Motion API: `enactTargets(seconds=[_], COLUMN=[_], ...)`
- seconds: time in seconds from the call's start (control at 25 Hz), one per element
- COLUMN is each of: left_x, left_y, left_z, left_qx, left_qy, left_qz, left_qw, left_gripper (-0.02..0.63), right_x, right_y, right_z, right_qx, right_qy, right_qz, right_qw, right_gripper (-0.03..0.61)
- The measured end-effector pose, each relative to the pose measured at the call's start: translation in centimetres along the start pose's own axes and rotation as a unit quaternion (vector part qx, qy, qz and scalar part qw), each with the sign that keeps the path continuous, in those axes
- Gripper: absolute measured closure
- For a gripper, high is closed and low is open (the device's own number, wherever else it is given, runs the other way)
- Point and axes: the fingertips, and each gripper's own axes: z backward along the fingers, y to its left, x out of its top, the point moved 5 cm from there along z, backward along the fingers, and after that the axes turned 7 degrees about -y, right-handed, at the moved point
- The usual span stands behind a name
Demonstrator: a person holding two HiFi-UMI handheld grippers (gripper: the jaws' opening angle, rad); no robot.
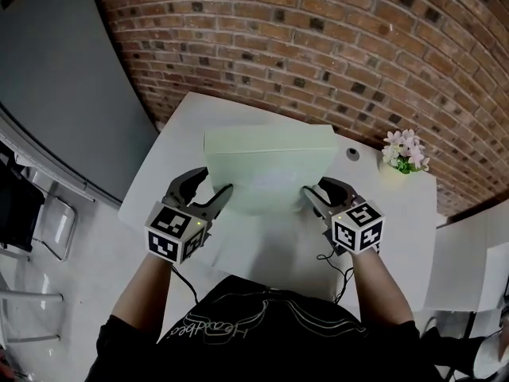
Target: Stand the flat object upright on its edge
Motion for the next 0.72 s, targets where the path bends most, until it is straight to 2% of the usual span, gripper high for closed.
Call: enactTargets(seconds=[0.36, 0.72], left_x=[-2.0, -2.5], left_y=[0.5, 1.2], left_z=[-1.1, -1.5], left_qx=[-0.009, -0.039], left_qy=[0.026, 0.043], left_qz=[-0.052, -0.032], left_qw=[0.9982, 0.9978], left_gripper=[0.364, 0.365], right_x=[-1.6, -2.0], right_y=[0.0, 0.2], right_z=[-0.7, -0.9], right_qx=[-0.037, -0.062], right_qy=[0.021, 0.022], right_qz=[0.025, -0.002], right_qw=[0.999, 0.998], right_gripper=[0.419, 0.419])
